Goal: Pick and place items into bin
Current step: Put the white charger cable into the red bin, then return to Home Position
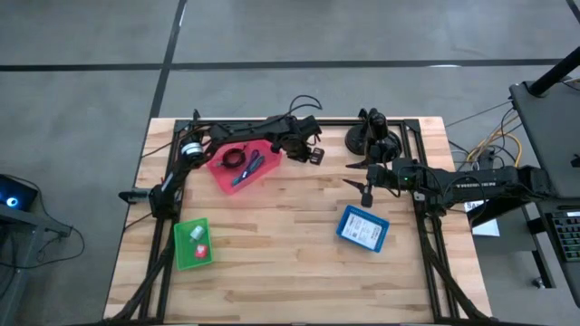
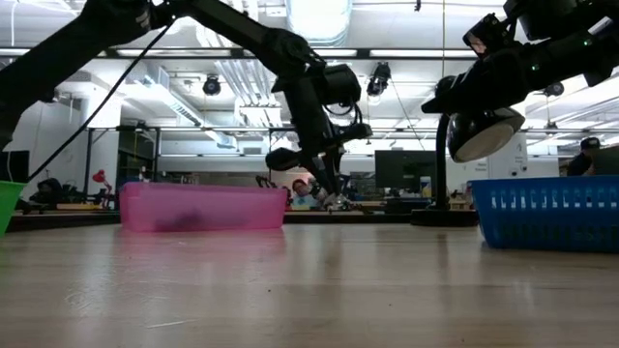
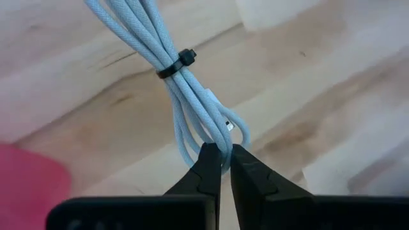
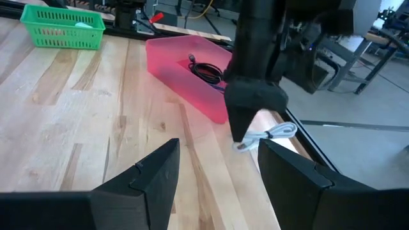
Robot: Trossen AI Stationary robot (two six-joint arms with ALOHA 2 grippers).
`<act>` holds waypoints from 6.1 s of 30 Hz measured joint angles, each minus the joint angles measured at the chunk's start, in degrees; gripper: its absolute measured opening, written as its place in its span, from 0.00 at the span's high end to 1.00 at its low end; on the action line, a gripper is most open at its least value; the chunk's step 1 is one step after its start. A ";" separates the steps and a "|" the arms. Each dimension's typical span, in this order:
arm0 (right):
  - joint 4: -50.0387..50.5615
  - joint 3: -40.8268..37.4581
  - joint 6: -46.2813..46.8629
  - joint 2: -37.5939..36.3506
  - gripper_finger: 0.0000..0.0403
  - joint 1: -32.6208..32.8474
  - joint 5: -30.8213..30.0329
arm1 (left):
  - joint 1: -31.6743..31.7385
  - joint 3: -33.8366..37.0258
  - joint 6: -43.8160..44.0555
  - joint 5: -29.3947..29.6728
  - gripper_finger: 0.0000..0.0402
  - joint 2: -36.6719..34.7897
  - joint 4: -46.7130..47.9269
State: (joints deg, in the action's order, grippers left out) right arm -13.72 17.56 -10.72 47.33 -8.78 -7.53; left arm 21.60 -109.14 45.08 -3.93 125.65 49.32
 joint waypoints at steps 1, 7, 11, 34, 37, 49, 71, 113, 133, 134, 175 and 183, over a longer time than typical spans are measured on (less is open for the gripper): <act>0.02 0.00 0.01 0.00 0.51 0.00 0.00 | -0.24 0.00 -0.72 0.15 0.99 -0.26 0.17; 0.08 0.00 -0.09 -0.02 0.51 0.00 0.00 | -1.70 -0.04 -10.51 2.13 0.99 -2.28 0.74; 0.17 0.00 -0.22 -0.02 0.51 0.00 0.00 | -3.16 -0.04 -13.66 7.49 0.99 -4.11 1.53; 0.73 0.02 -0.23 -0.48 0.51 0.00 -0.01 | -9.38 0.09 -8.86 29.04 0.99 -16.83 18.90; 1.02 0.02 -0.38 -0.46 0.51 0.00 -0.02 | -10.13 0.11 -6.38 30.34 0.99 -17.86 22.37; 1.25 0.02 -0.41 -0.48 0.51 0.00 0.00 | -11.95 4.85 3.57 34.69 0.99 -18.67 34.62; 1.25 0.02 -0.40 -0.48 0.51 0.00 0.00 | -11.36 24.05 12.38 35.24 0.99 -18.67 37.19; 1.22 0.02 -0.85 -0.48 0.51 0.00 -0.02 | 7.40 29.03 -20.41 2.10 0.95 -16.37 18.57; 1.20 0.02 -0.87 -0.48 0.51 0.00 -0.02 | 7.38 24.19 -26.91 1.26 0.72 -19.26 23.84; 1.20 0.02 -0.87 -0.48 0.51 -0.01 -0.01 | 7.34 23.67 -27.09 1.19 0.72 -19.43 24.59; 0.96 0.00 0.25 -0.44 0.51 0.00 0.00 | -21.25 91.67 -48.25 0.61 0.70 -82.99 -70.77; 0.90 0.00 0.26 -0.44 0.51 -0.02 -0.02 | -22.46 102.03 -48.77 0.63 0.70 -98.83 -73.57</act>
State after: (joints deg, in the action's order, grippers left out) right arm -12.82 17.56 -10.46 46.89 -8.79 -7.55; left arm -0.86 -7.12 -3.69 -3.29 26.82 -24.25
